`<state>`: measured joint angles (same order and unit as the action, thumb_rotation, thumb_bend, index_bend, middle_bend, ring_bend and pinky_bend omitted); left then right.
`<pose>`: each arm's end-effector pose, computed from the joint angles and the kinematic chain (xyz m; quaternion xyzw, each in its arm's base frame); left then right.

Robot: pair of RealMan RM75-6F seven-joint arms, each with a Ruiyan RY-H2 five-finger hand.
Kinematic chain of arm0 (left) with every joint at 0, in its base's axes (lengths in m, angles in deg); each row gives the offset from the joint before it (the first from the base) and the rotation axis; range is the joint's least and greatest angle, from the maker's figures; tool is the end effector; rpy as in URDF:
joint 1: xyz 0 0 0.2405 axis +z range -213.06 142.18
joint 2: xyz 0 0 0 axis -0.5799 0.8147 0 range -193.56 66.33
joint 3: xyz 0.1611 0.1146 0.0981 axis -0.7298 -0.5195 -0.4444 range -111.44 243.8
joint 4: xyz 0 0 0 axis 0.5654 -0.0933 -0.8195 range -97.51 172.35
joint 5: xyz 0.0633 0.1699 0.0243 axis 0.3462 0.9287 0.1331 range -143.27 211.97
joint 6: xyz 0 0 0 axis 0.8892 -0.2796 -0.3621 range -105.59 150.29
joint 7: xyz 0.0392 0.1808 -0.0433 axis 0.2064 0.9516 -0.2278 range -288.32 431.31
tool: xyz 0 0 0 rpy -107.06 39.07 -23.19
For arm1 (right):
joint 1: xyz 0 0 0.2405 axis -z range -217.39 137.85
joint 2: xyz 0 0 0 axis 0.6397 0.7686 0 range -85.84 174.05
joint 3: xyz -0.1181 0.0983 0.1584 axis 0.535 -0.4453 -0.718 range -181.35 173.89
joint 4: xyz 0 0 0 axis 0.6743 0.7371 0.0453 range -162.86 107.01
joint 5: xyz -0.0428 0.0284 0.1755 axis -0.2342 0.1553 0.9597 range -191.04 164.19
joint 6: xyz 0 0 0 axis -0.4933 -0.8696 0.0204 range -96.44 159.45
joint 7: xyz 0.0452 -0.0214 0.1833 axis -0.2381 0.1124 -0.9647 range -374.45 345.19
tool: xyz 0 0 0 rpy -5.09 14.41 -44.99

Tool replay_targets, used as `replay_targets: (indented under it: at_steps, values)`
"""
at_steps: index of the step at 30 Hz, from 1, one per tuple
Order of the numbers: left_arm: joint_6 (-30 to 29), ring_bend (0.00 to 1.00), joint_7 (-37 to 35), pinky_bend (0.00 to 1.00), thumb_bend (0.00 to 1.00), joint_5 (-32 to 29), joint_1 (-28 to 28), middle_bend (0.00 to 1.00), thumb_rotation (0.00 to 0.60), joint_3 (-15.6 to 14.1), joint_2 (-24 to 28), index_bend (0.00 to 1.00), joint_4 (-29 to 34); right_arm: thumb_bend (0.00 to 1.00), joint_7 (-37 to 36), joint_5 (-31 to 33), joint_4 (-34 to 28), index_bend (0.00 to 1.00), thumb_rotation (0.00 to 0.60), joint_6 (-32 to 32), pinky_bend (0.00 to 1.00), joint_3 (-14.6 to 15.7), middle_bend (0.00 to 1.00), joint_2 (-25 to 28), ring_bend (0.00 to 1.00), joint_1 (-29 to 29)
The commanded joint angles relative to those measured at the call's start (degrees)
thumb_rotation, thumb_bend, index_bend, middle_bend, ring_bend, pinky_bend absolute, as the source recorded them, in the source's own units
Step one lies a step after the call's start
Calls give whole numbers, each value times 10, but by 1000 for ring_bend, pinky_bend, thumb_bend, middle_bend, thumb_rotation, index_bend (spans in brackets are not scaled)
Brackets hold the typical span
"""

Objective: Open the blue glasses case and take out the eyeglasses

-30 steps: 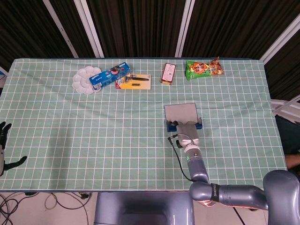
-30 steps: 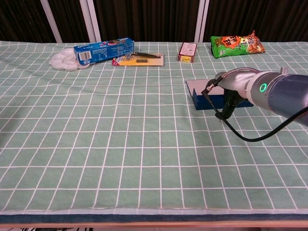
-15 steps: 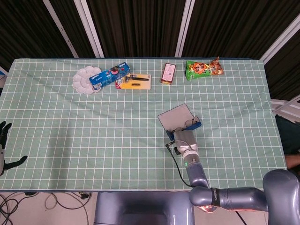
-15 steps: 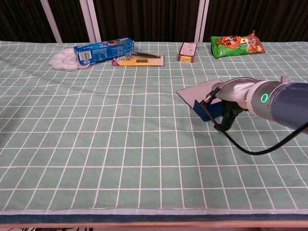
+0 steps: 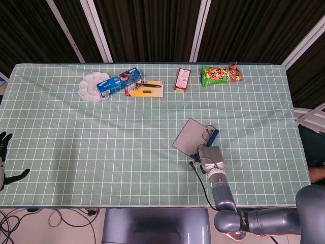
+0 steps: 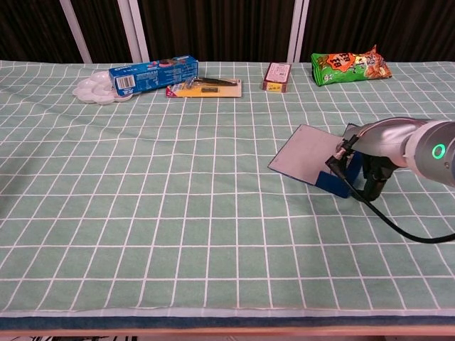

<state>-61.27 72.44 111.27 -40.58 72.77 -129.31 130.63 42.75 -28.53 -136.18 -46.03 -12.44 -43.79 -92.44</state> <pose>-0.2855 0.2328 0.1769 -0.5326 -0.4203 -0.3851 0.6256 -0.1297 -0.3160 -0.0060 0.7211 -0.4390 0.1406 0.5173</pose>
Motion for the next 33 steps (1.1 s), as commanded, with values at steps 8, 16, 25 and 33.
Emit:
replay_targets:
  at_steps: [8, 16, 25, 33]
  values:
    - [-2, 0, -1, 0, 8, 0, 0, 0, 600, 1, 0, 0, 0, 468, 39, 59, 22, 455, 600, -40, 978, -4, 989, 20, 1000, 5]
    - [-3, 0, -4, 0, 8, -3, 0, 0, 600, 4, 1, 0, 0, 468, 61, 104, 59, 455, 600, -39, 978, -13, 989, 27, 1000, 10]
    - [-4, 0, -4, 0, 8, -5, 1, 0, 600, 5, 1, 0, 1, 468, 85, 131, 110, 400, 600, -38, 978, -31, 989, 22, 1000, 9]
    - [-6, 0, -6, 0, 8, -9, 3, 0, 600, 7, 2, 0, 2, 468, 107, 158, 165, 258, 600, -26, 978, -53, 989, 9, 1000, 5]
